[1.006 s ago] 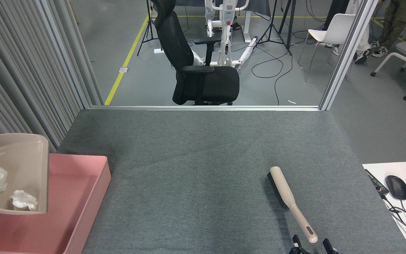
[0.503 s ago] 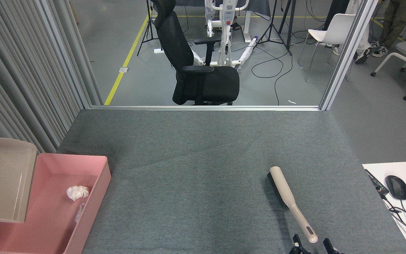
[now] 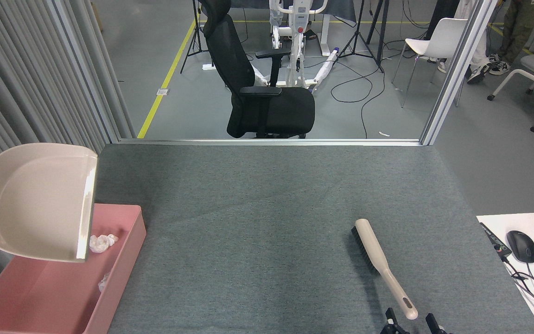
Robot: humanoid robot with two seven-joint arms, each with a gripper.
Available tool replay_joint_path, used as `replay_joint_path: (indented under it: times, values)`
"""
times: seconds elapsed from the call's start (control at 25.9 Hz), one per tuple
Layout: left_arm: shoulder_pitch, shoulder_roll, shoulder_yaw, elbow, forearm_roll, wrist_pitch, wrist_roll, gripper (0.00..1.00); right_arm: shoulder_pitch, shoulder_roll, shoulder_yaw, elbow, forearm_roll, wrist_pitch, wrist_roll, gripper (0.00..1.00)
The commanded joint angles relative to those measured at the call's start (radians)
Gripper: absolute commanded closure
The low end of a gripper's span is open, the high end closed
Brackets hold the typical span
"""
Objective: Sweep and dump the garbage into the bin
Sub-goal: 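Bring the dustpan back and set it down on the table with the left gripper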
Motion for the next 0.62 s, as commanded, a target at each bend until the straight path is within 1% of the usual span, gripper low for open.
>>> replay_joint_path:
  times: [0.0,0.12,0.31,0.43,0.5,0.58]
  values:
    - [-0.012,-0.082,-0.112,-0.112,0.056,0.054,0.022,0.91,0.0,0.0,0.0,0.0,0.0,0.002,0.002,0.02]
    - [-0.061,-0.189,-0.176,-0.192,0.041,0.125,0.028,0.91,0.0,0.0,0.0,0.0,0.0,0.002,0.002,0.02]
    - [-0.106,-0.364,-0.308,-0.232,-0.105,0.148,0.029,0.92,0.002,0.0,-0.002,-0.002,0.0,0.002,0.002,0.02]
    - [-0.112,-0.449,-0.374,-0.213,-0.186,0.149,0.031,0.92,0.005,0.0,-0.005,-0.002,0.0,0.004,0.002,0.02]
    - [-0.114,-0.514,-0.412,-0.17,-0.266,0.14,0.031,0.92,0.006,0.002,-0.005,-0.002,0.0,0.004,0.002,0.02]
    - [-0.12,-0.58,-0.42,-0.126,-0.33,0.128,0.032,0.92,0.011,0.012,-0.003,-0.002,0.0,0.004,0.0,0.02]
